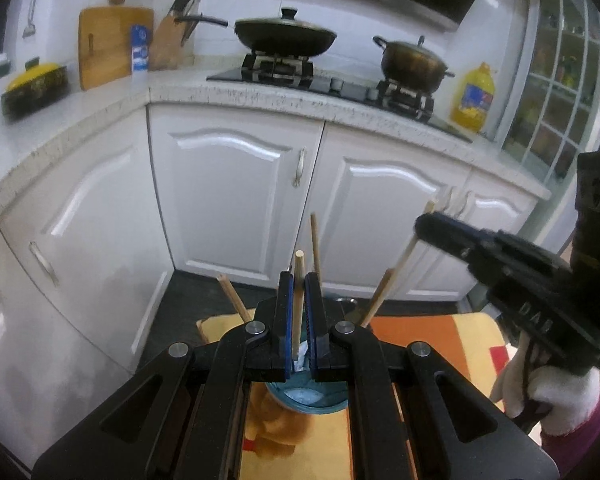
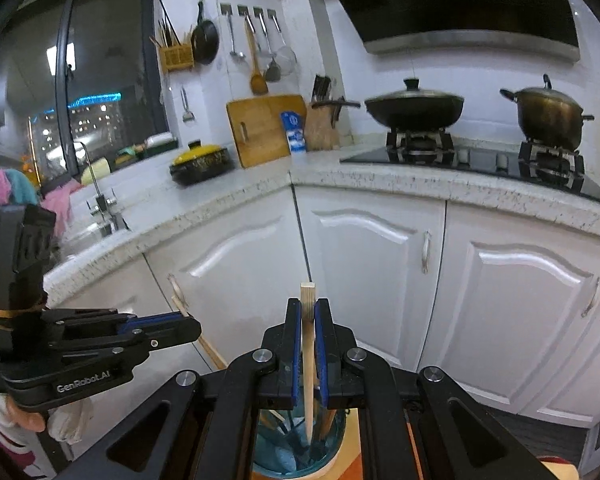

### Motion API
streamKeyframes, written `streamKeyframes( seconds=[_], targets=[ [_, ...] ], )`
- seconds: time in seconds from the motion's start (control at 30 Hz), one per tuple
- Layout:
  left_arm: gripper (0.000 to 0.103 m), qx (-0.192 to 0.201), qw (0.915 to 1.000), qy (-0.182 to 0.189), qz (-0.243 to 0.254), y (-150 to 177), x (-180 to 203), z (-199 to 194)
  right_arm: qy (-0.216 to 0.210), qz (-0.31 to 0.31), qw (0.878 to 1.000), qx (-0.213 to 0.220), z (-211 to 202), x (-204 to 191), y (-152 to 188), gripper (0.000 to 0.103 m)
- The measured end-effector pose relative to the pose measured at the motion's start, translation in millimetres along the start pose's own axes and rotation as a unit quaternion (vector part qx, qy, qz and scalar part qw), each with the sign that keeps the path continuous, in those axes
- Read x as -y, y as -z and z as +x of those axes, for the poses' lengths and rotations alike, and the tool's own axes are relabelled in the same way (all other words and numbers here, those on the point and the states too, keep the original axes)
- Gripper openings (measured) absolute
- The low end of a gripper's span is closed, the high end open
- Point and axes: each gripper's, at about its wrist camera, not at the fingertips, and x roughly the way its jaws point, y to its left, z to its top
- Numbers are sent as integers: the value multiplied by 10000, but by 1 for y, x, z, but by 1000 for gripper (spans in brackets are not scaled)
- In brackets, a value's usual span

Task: Organize utensils
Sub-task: 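Release the chopstick into the cup with the left tool while the right tool releases its chopstick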

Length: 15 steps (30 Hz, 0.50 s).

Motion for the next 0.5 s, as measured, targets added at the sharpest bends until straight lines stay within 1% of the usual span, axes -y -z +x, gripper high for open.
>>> streamKeyframes(
  seconds=[0.33,0.43,0.5],
  targets=[
    [4,-418,9991,1,-108,25,3,37,-164,352,9959,-815,40,21,46,6],
    [4,-394,9991,-43,-120,28,3,37,-301,603,9941,-848,39,30,51,6],
    [4,-404,9991,-21,-154,28,4,37,-287,666,9933,-902,38,32,52,7]
  ],
)
